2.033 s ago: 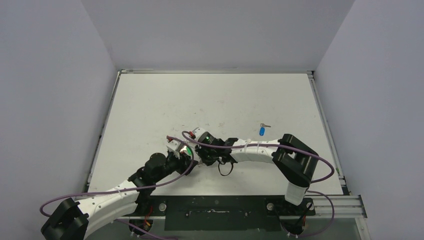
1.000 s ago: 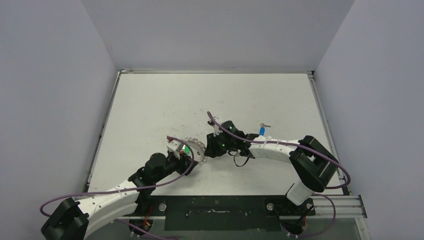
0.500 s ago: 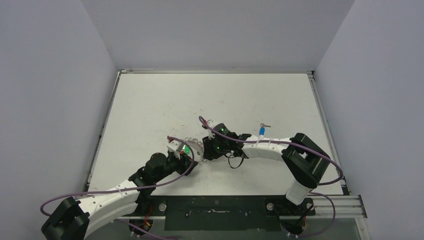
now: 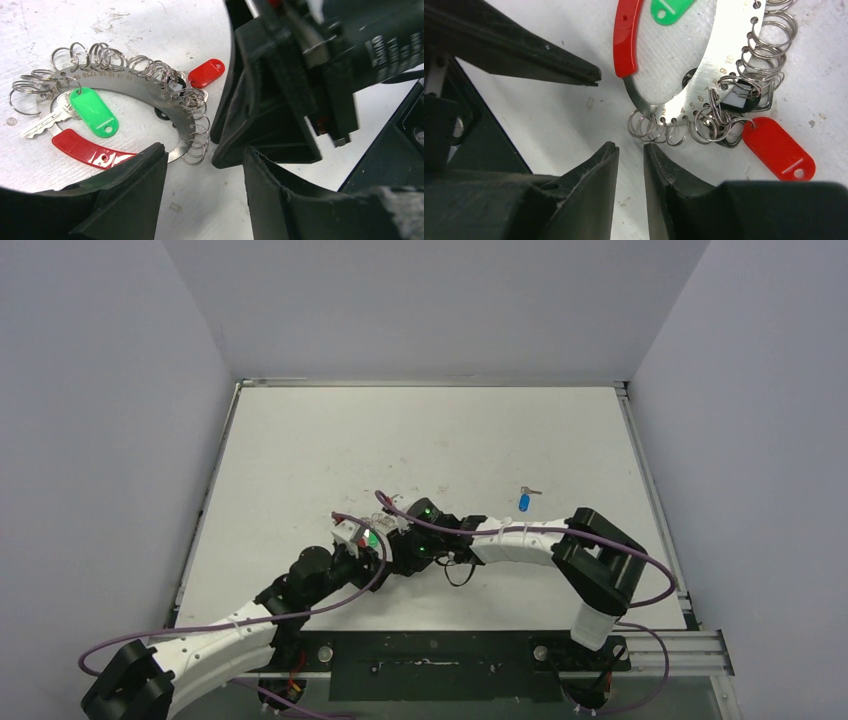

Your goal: Put the keys on the keyring

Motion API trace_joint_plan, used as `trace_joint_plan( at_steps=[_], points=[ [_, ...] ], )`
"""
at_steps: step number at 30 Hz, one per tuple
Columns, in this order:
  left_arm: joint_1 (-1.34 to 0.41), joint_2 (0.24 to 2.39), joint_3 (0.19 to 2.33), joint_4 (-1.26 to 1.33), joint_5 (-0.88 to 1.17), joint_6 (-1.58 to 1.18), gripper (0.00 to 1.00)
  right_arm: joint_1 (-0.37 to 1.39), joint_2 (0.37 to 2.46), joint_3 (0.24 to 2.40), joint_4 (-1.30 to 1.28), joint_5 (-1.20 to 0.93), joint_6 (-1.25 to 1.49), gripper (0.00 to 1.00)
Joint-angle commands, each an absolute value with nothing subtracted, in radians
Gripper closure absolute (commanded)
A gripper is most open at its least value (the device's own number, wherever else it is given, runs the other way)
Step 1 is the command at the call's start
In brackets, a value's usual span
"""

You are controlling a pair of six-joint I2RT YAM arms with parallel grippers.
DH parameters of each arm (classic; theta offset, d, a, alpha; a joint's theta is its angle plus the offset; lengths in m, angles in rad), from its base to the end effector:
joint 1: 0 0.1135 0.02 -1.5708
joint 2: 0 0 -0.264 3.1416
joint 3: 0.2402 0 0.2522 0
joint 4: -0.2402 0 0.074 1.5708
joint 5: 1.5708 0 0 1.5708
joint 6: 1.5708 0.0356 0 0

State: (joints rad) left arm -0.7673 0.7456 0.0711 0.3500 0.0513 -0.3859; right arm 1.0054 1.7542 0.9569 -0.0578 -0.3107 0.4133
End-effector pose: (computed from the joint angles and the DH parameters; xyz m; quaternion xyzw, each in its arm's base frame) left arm 0.1129 -0.1115 0.1516 0.1686 0.7942 -0.3355 0.4777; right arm 0.1799 0.3039 0.1583 -0.3218 0.8693 0.3354 0.1682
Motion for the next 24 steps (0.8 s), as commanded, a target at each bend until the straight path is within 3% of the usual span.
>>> trace_joint_plan(
  at_steps=[1,12,24],
  points=[
    [-0.774,0.698,0.099,0.303,-0.004,-0.409,0.45,0.986,1.622,0.928,0.056,-0.337,0.407,0.72],
    [-0.773,0.593,0.148,0.080,-0.209,-0.544,0.45,0.868,1.535,0.885,0.003,-0.195,0.352,0.71],
    [-0.750,0.758,0.236,0.008,-0.271,-0.609,0.45,0.881,1.639,0.959,-0.073,-0.231,0.309,0.71]
  ],
)
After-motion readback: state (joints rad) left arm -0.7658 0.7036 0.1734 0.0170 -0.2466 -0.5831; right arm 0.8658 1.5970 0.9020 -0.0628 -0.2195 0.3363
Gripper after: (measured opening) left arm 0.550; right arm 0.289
